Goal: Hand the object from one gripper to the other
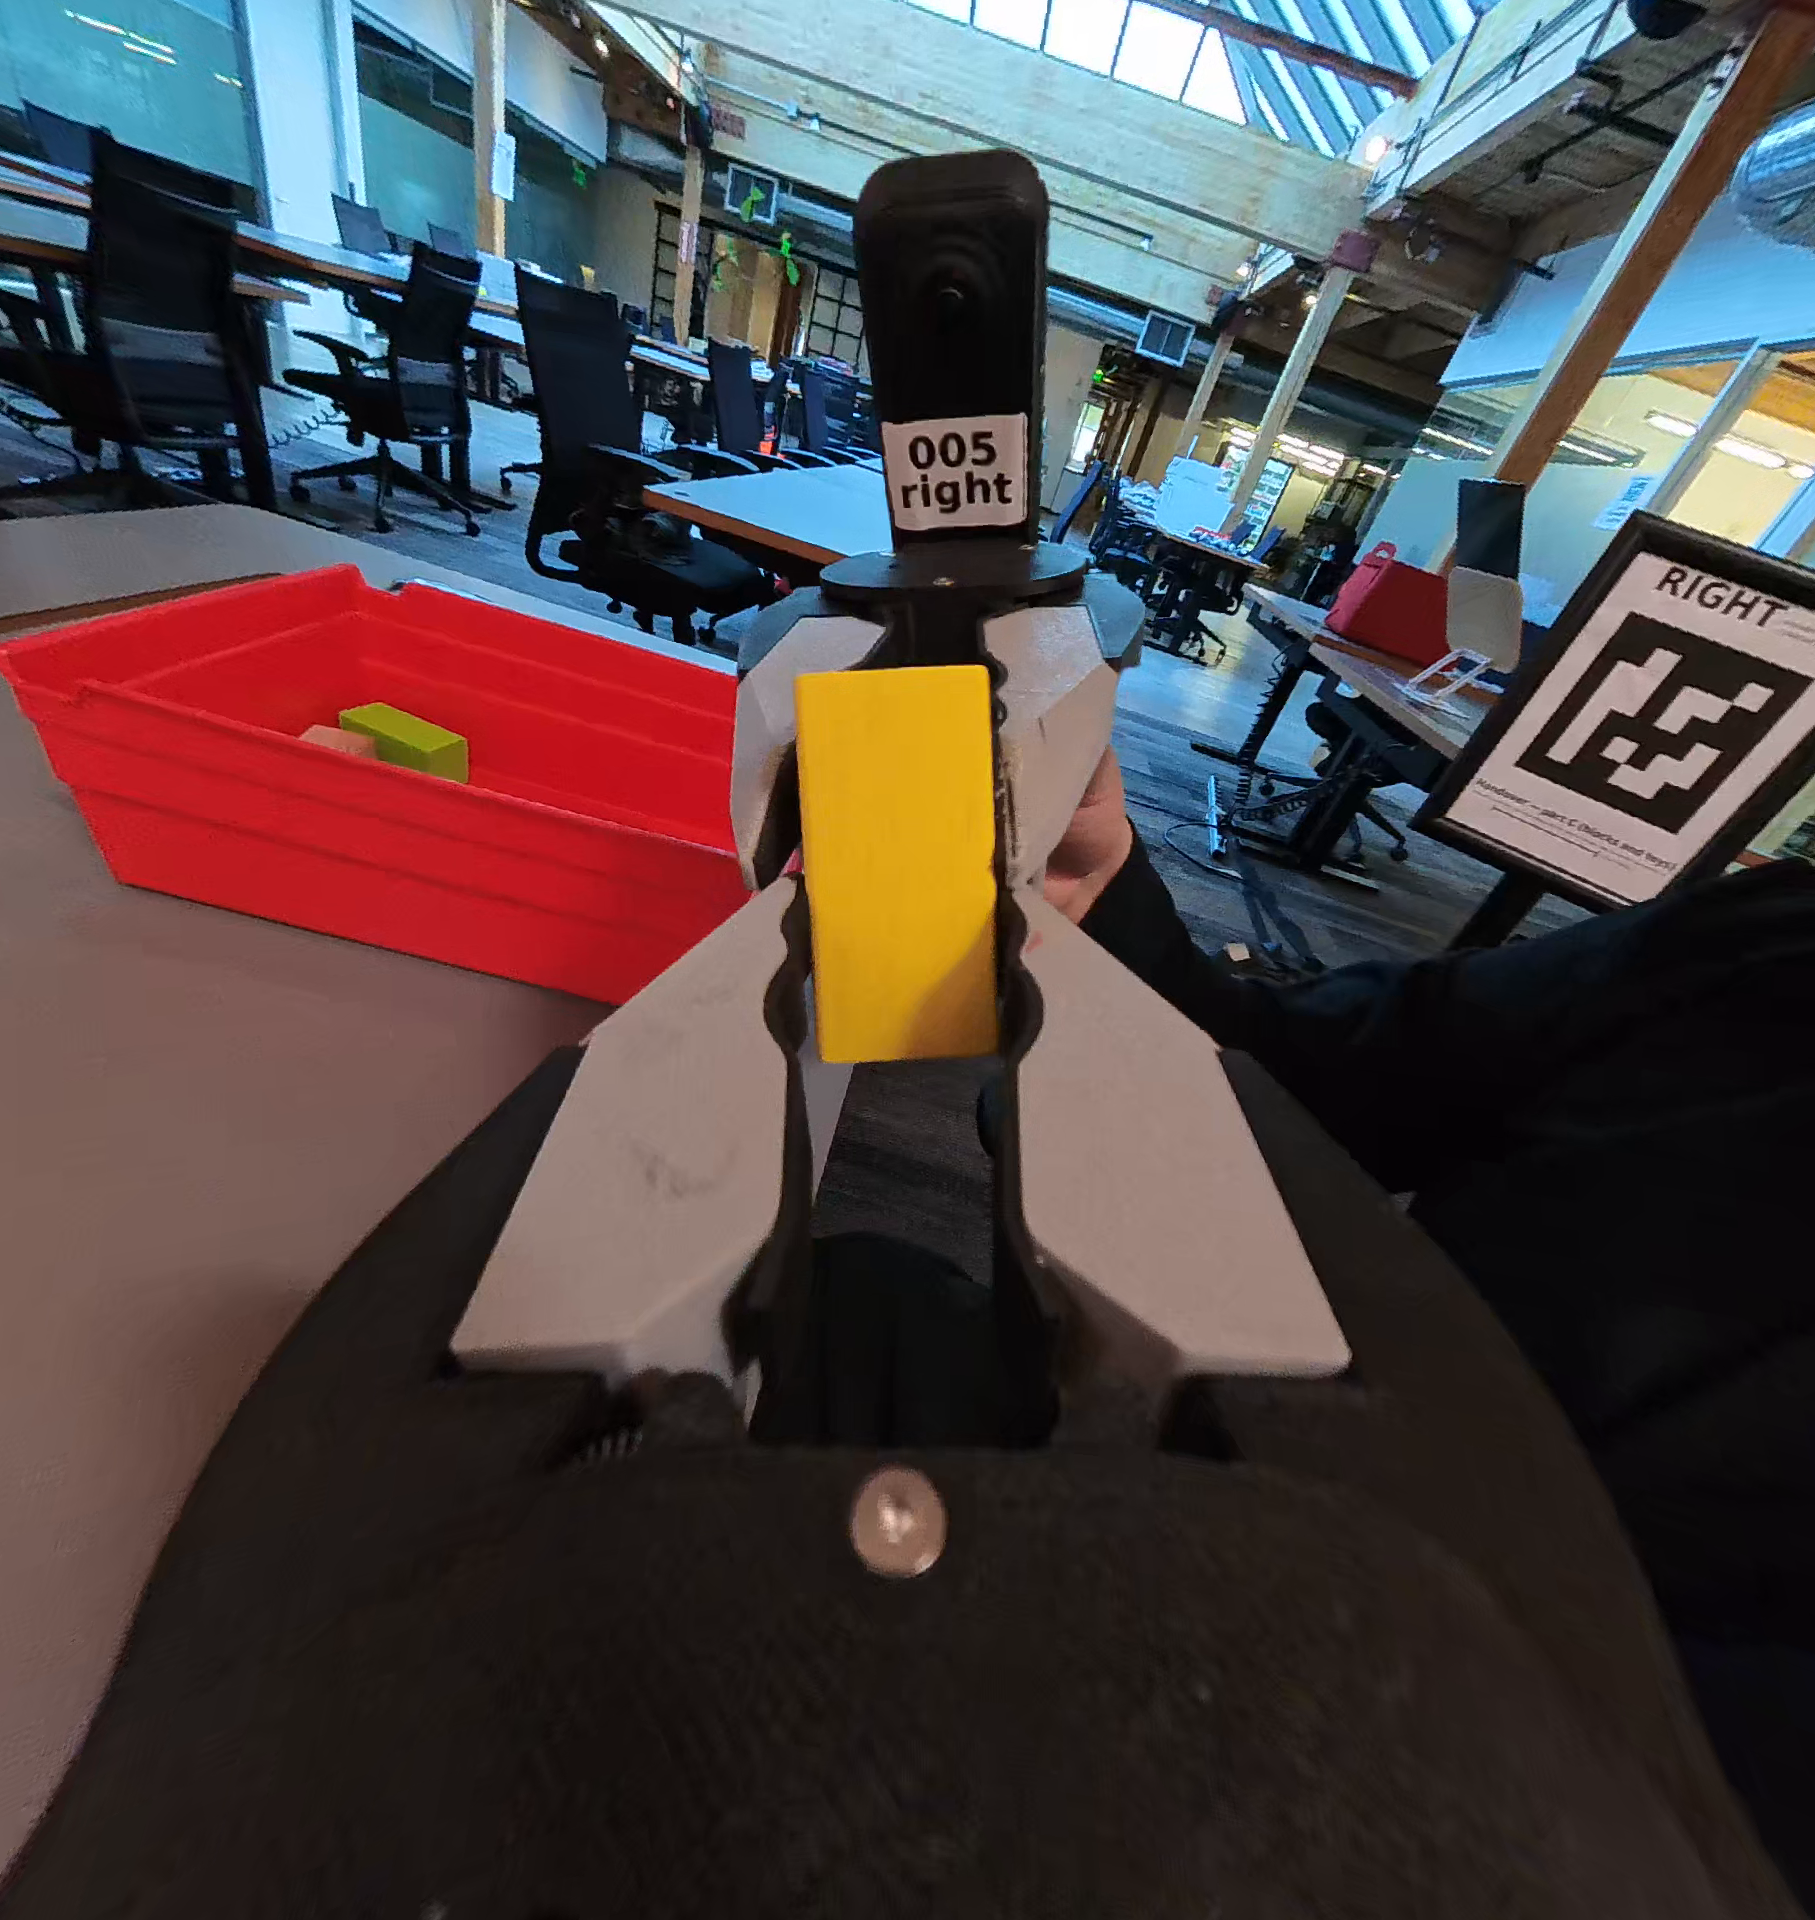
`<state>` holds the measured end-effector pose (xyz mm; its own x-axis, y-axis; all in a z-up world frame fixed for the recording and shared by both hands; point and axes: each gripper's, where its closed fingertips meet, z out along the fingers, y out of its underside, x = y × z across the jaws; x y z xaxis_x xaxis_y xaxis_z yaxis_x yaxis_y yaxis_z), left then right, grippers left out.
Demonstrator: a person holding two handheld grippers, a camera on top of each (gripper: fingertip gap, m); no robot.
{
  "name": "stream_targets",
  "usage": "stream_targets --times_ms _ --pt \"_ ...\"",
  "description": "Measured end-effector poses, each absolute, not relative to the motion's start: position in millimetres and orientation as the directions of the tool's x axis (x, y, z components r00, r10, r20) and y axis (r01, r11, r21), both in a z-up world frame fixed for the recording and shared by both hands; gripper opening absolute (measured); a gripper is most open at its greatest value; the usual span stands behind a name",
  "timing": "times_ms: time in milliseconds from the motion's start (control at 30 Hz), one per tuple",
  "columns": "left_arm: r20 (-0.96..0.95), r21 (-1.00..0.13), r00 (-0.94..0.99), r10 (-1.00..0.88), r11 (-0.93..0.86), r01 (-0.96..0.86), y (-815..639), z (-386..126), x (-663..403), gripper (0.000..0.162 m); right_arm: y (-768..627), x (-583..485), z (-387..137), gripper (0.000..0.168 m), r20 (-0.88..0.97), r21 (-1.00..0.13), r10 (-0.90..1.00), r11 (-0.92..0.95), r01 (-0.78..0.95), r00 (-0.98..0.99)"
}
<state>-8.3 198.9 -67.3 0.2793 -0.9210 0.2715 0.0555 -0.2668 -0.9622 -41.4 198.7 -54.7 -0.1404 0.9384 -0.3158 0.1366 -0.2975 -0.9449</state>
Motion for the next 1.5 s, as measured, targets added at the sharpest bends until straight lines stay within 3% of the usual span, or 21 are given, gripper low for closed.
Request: stream_targets --times_ms 267,433,633,1000,1267,1500 --pt "0.266 -0.962 0.384 -0.884 -0.271 0.044 211 -68 -24 0.03 220 -30 -47 0.033 -0.266 -0.96 0.964 -0.262 0.095 -0.023" --pt "0.153 -0.978 0.578 -0.802 -0.208 -0.029 223 -62 -69 0.026 312 51 -42 0.033 -0.054 -0.985 0.881 -0.124 0.12 0.469" --pt "0.012 -0.981 0.744 -0.668 -0.15 -0.119 238 -59 -115 0.026 387 141 -85 0.033 -0.026 -0.939 0.662 -0.273 0.209 0.749" --pt "-0.075 -0.957 0.758 -0.648 -0.166 -0.237 238 -74 -119 0.029 436 175 -183 0.034 0.128 -0.68 0.555 -0.554 0.48 0.822" --pt "-0.066 -0.963 0.779 -0.624 -0.163 -0.212 240 -68 -133 0.029 463 197 -230 0.034 0.172 -0.346 0.582 -0.719 0.602 0.795" --pt "-0.073 -0.961 0.799 -0.597 -0.174 -0.217 243 -69 -148 0.03 483 192 -252 0.033 0.165 -0.309 0.588 -0.732 0.607 0.792"
